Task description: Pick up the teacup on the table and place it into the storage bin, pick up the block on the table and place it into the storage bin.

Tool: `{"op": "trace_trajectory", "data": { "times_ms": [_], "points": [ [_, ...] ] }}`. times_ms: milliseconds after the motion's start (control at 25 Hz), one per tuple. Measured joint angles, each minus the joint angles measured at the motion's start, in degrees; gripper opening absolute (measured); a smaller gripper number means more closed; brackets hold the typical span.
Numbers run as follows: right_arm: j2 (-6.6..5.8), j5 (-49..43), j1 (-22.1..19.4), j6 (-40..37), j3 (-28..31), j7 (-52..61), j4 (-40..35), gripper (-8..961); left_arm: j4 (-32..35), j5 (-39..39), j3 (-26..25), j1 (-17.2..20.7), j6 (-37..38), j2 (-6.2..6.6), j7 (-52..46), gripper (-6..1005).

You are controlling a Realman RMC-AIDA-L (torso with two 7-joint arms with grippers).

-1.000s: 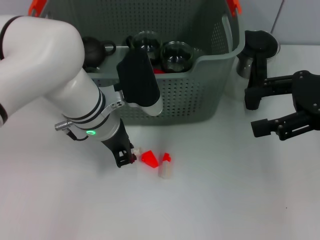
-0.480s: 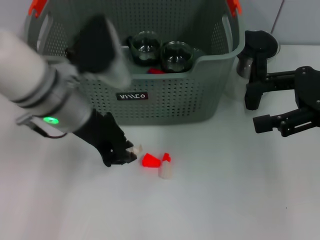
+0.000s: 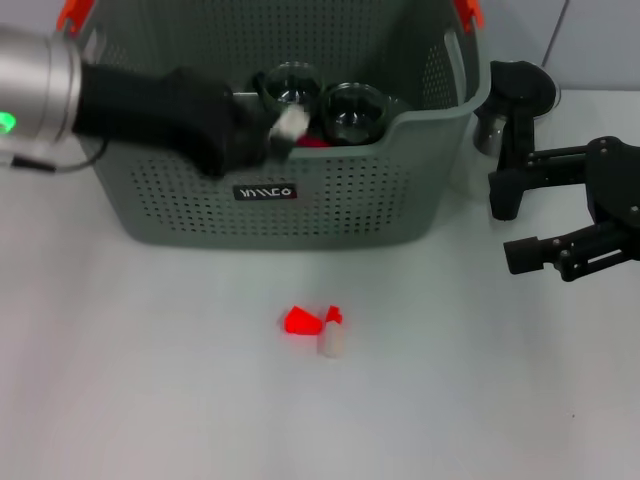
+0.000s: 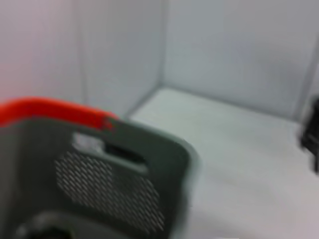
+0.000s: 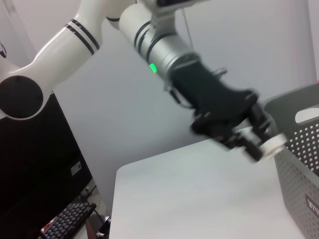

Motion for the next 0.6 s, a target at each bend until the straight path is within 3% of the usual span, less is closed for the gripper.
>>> {"op": "trace_trajectory", "data": {
  "times_ms": [160, 320, 480, 600],
  "points": [
    [-0.18, 0.0, -0.1, 0.0, -0.3, 0.5, 0.0, 942, -4.8, 0.6, 0.3, -2.9, -11.0, 0.36, -3.4, 228],
    [-0.26, 0.0, -0.1, 0.0, -0.3, 0.6, 0.0, 942, -11.2, 1.4, 0.9, -6.3, -20.2, 2.02, -7.1, 233],
    [-0.25, 0.0, 0.1, 0.0, -0.3, 1.0, 0.0, 942, -16.2, 5.4, 2.1, -9.3, -25.8, 3.04, -9.5, 238],
    [-0.17, 0.0, 0.3, 0.0, -0.3, 1.0, 0.0, 942, -17.6, 9.4, 3.8, -10.2, -29.5, 3.03, -11.5, 242]
  ]
}}
